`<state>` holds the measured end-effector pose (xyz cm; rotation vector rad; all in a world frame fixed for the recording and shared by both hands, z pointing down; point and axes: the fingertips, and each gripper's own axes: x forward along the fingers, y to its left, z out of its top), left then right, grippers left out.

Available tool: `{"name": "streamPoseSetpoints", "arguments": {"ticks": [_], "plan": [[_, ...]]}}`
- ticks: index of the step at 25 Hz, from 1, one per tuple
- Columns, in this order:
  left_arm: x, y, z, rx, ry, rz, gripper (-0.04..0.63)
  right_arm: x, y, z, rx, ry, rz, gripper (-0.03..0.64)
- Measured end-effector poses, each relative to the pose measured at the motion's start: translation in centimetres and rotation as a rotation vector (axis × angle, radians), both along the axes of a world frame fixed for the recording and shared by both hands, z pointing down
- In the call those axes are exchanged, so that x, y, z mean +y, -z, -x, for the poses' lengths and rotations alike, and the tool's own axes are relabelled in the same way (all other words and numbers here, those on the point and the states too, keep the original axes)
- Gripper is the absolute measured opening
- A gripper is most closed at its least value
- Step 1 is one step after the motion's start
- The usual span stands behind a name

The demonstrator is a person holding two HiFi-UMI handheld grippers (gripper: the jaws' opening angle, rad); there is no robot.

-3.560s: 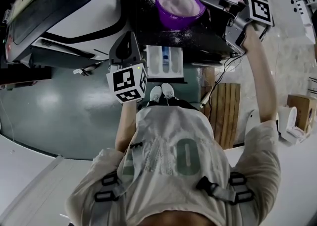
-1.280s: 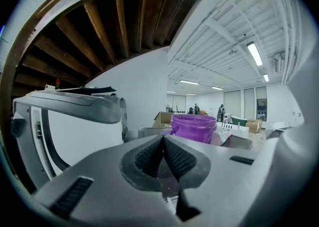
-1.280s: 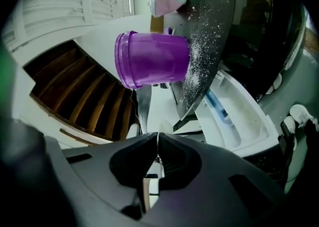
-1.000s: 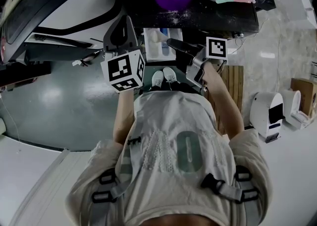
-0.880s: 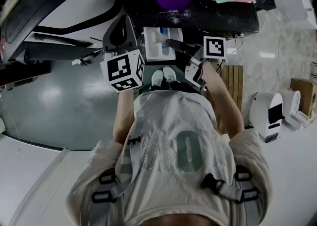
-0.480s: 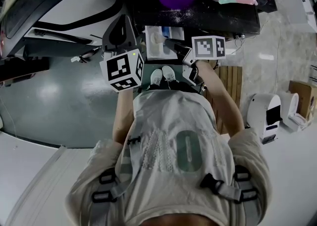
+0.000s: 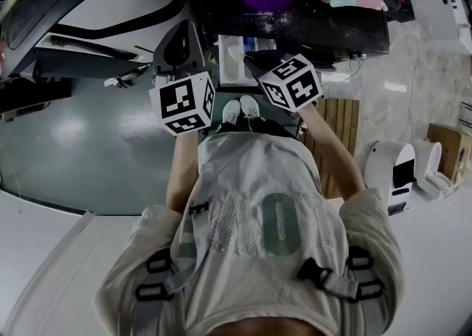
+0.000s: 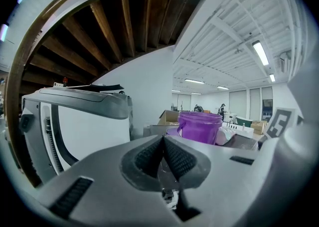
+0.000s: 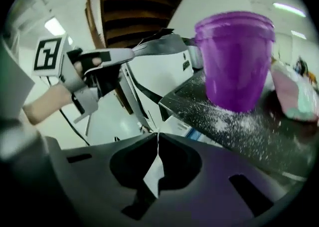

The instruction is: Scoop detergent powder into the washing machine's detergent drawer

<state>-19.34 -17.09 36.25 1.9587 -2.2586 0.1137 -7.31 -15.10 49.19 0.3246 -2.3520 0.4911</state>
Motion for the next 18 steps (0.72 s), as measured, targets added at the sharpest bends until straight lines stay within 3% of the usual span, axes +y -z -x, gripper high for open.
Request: {"name": "streamPoseSetpoints", "arguments": {"ticks": [3, 6, 13, 18], "plan": [[0.0, -0.1, -0.1, 0.002, -0.002, 0.001, 0.021, 0.7, 0.1, 0.6, 0.088, 0.161, -0.245, 0.011], [0.0, -0.1, -0.1, 0.004, -0.003, 0.001, 0.021, 1.4, 0.1, 1.2, 0.142, 0.283, -0.432, 0.011], [0.1, -0.5, -0.3, 0.004, -0.002, 0.007, 0.021, 1.7, 1.9, 2.0, 0.218, 0.485, -0.899, 0.011], [0.2, -0.3, -0.1, 0.001, 0.007, 0.006, 0.021, 2.2, 4.0, 2.2, 0.232, 0.596, -1.162, 0.009]]}}
